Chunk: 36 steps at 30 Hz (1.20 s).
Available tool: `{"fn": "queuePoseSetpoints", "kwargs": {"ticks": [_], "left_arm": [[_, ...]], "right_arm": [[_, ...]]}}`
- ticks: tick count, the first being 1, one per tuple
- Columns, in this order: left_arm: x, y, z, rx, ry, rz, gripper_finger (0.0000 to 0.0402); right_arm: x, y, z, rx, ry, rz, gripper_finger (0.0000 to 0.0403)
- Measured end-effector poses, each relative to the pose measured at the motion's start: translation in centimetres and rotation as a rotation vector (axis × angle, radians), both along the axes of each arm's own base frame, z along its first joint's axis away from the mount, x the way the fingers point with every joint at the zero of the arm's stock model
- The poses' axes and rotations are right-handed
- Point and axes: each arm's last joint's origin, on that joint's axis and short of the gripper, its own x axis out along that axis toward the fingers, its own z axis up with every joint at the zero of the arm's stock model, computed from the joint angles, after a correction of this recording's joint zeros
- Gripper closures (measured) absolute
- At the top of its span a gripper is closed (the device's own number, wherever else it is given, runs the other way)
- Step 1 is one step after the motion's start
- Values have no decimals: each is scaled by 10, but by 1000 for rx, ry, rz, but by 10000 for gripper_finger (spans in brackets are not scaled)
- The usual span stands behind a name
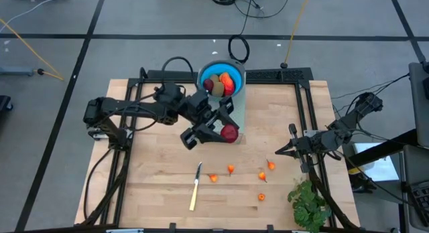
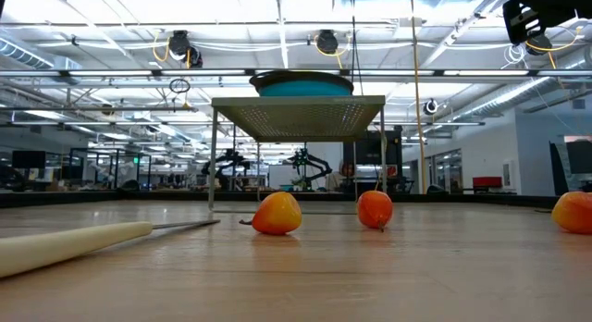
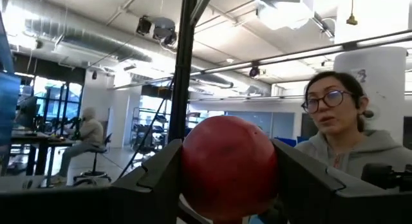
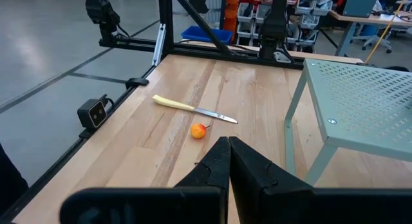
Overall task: Pick & Place Fruit
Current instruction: Put the pomegranate into the blue strainer bowl on the shelf
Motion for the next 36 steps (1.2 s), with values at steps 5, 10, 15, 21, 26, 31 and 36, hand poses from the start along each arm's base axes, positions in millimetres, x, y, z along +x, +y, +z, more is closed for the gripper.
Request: {"fn": "queuePoseSetpoints", "kwargs": {"ticks": [5, 10, 15, 21, 26, 31, 36], "left_arm": [[5, 1, -6, -28, 91, 50, 195], [19, 14, -38, -110, 443, 358, 195], [18, 35, -71, -124, 777, 659, 195], [12, 62, -84, -103, 894, 831, 195], [7, 82, -89, -27, 923, 984, 195], [4, 94, -90, 100, 910, 1128, 195], [-1, 108, -75, 206, 885, 1244, 195]], "right_arm": [[0, 0, 0, 0, -1, 0, 403], [0, 0, 0, 0, -1, -1, 403], [0, 0, 0, 3, -4, 0, 403], [0, 0, 0, 5, -3, -1, 403], [0, 0, 0, 6, -3, -1, 403], [0, 0, 0, 6, -3, -1, 403], [0, 0, 0, 6, -3, -2, 403]]}}
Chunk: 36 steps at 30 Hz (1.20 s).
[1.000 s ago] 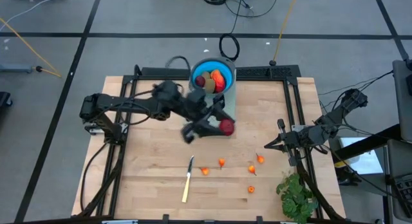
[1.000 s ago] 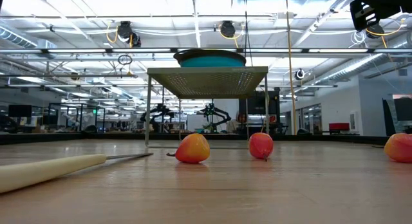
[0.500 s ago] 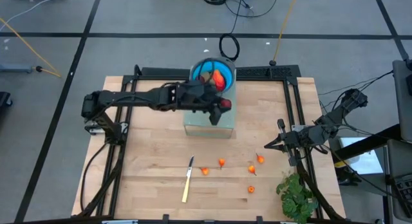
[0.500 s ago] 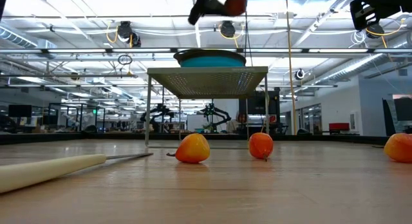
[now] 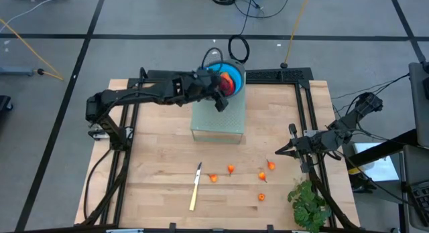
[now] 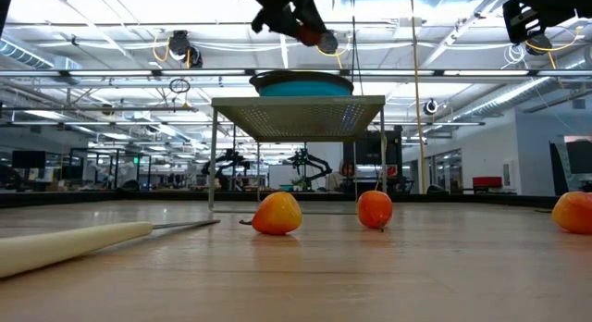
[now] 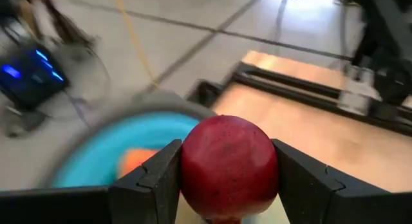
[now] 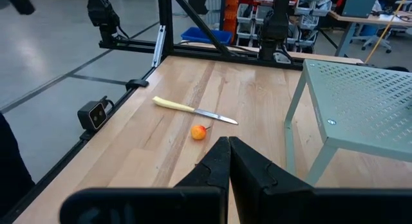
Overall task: Pick & Place Fruit
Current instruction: Put the pomegranate into the blue strainer bowl on the shelf
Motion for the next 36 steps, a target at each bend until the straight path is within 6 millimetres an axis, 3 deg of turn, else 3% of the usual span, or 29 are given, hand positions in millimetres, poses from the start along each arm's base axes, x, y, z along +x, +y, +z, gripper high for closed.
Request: {"fn": "queuePoseSetpoints", "kwargs": {"ticks": [9, 17, 25, 36], "left_arm": [[-12, 32, 34, 221, 34, 59, 195], [-23, 61, 44, 176, 26, 64, 195], [-23, 78, 38, 89, 64, 67, 195], [-2, 107, 6, -50, 197, 66, 195]], "right_arm": [[1, -3, 0, -20, -16, -95, 403], [1, -3, 0, -15, -15, -99, 403], [1, -3, 0, -4, -14, -106, 403], [0, -3, -1, 15, -2, -111, 403]]}}
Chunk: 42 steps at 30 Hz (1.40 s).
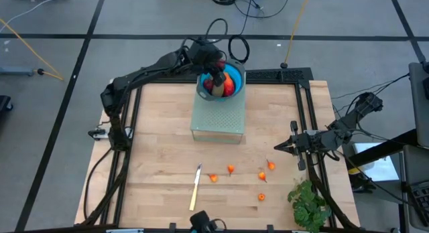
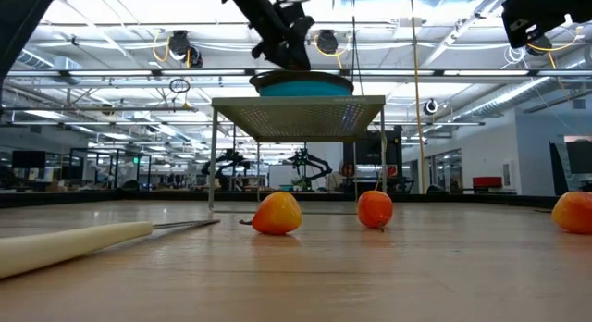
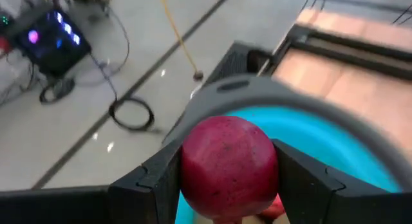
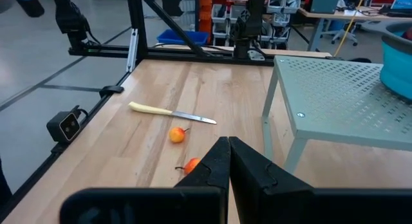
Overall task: Pick & Place Fruit
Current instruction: Put the pomegranate into the blue strainer bowl on the shelf
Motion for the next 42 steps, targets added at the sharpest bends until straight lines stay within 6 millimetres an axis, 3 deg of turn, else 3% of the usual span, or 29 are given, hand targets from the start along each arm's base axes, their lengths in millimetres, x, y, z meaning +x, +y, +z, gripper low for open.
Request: {"fn": "queuePoseSetpoints", "kwargs": {"ticks": [12, 42], "left_arm": [[5, 22, -30, -159, 58, -19, 195], [7, 16, -34, -217, 68, -68, 194]], "right_arm": [[0, 0, 0, 15, 5, -5, 403], [0, 0, 0, 13, 5, -4, 403]]}}
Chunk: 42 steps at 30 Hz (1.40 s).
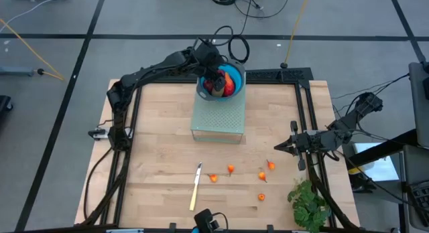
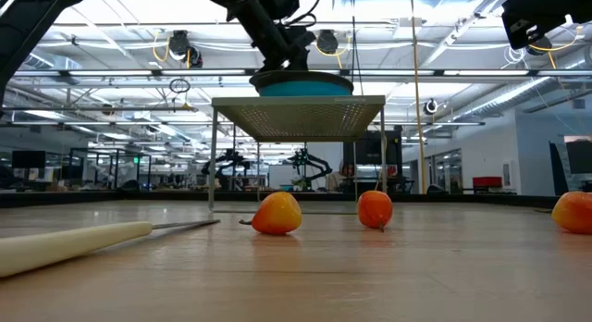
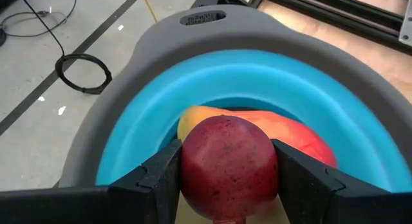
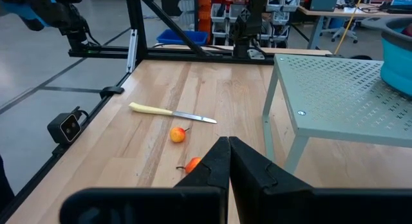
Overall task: Pick & Place Fruit
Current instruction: Put the pomegranate into the blue strainer bowl on the shelf, then put the peach into the blue strainer bowl on the shelf
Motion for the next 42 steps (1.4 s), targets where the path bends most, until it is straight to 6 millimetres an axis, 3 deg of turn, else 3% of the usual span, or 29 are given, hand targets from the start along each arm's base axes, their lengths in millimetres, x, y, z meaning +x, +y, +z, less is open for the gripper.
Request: {"fn": "queuePoseSetpoints", "kwargs": {"ticks": [5, 15, 18, 22, 32, 42], "left_arm": [[0, 0, 0, 1, 1, 1, 183], [-1, 1, 1, 46, 25, -1, 100], [-4, -1, 7, 85, 27, 1, 82], [-14, -12, 30, 141, -7, 31, 72], [-39, -75, 89, 139, -191, 54, 97], [-31, -158, 88, -70, -202, -6, 143]], "right_arm": [[0, 0, 0, -1, 0, 0, 403], [0, 0, 0, -1, 0, 0, 403], [0, 0, 0, 0, 0, 2, 403], [0, 0, 0, 0, -1, 4, 403], [0, 0, 0, 0, 0, 5, 403], [0, 0, 0, 0, 0, 5, 403]]}}
